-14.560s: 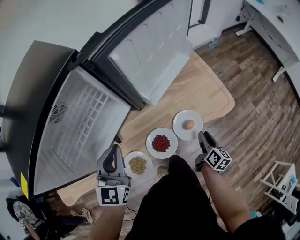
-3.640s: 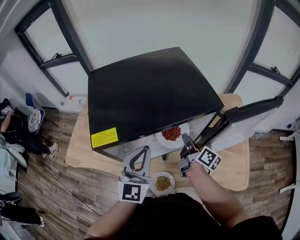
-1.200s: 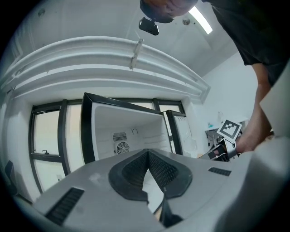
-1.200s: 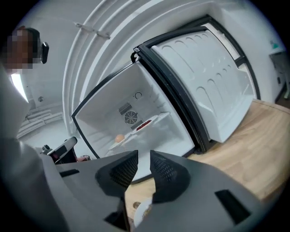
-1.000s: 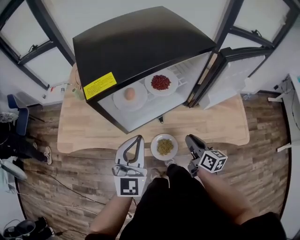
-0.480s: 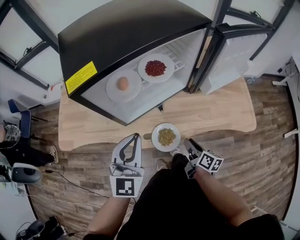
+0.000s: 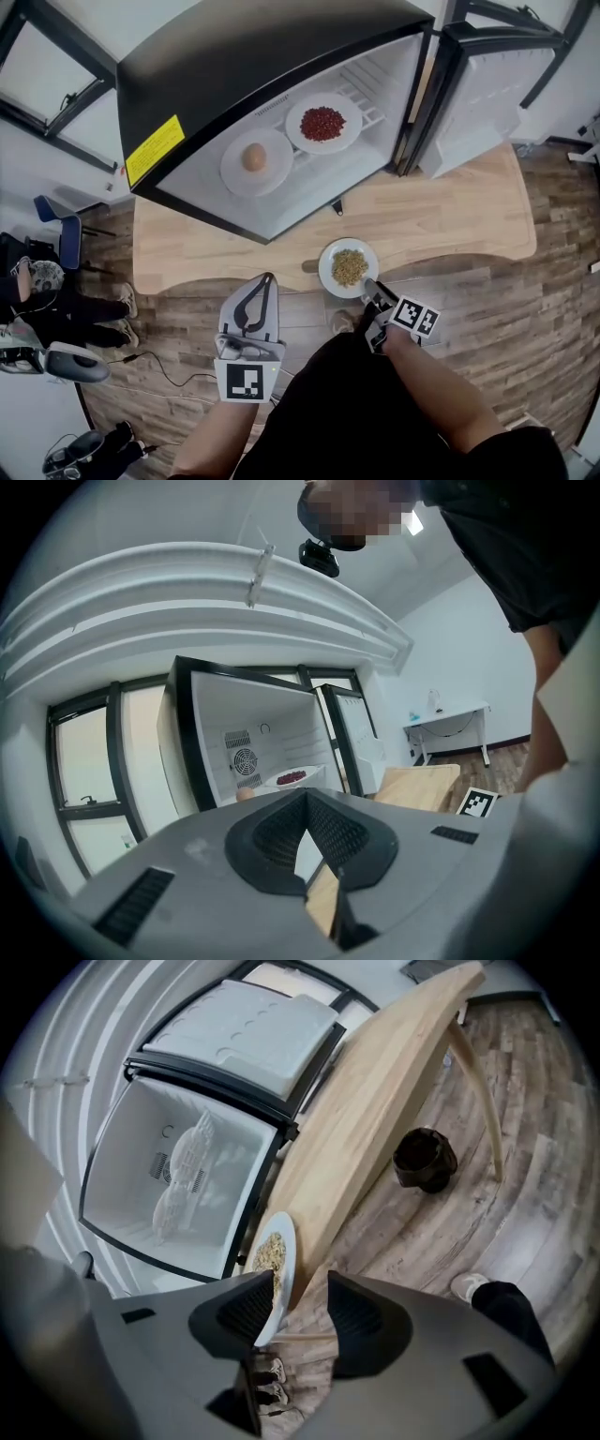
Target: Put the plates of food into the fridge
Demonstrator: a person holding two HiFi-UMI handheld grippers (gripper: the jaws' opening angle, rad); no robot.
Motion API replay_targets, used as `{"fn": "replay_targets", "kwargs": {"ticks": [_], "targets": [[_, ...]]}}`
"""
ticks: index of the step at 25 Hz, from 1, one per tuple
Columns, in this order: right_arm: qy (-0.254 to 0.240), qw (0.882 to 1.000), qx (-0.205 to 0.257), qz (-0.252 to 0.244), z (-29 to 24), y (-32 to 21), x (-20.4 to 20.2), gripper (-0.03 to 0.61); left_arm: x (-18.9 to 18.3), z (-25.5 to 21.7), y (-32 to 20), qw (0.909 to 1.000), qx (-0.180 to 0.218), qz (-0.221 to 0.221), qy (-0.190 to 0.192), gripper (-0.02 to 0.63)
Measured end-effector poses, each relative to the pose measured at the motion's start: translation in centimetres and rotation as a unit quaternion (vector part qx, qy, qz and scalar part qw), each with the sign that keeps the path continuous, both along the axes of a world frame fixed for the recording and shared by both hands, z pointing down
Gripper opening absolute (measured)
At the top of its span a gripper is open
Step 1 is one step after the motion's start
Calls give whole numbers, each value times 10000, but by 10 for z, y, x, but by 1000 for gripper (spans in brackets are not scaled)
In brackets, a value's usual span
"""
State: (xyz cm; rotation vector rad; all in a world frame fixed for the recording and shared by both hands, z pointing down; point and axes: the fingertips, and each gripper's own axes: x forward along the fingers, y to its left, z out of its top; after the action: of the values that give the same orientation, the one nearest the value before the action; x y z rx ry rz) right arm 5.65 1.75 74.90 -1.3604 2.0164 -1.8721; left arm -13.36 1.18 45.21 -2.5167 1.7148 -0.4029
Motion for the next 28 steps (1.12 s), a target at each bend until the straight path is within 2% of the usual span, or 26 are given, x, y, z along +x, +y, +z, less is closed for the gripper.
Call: {"fn": "replay_targets", "kwargs": {"ticks": [7, 12, 16, 23, 28], "targets": [[-432, 9987, -262, 80, 10, -5, -14, 178, -10, -5, 1, 9998, 130, -107, -73, 5], [-480, 9984, -281, 69, 1, -3, -9, 55, -7, 3, -1, 10000, -3, -91, 3, 5], [-755, 9964, -352, 171, -11, 1, 0, 35, 1, -3, -8, 9998, 165, 21, 96, 5], [-799, 9966, -191, 107, -39, -3, 15, 31, 4, -10, -15, 9988, 315, 3, 377, 5], [-815, 9967, -34, 29, -58, -16, 16, 31, 1, -16, -19, 9983, 373, -52, 439, 5]]}}
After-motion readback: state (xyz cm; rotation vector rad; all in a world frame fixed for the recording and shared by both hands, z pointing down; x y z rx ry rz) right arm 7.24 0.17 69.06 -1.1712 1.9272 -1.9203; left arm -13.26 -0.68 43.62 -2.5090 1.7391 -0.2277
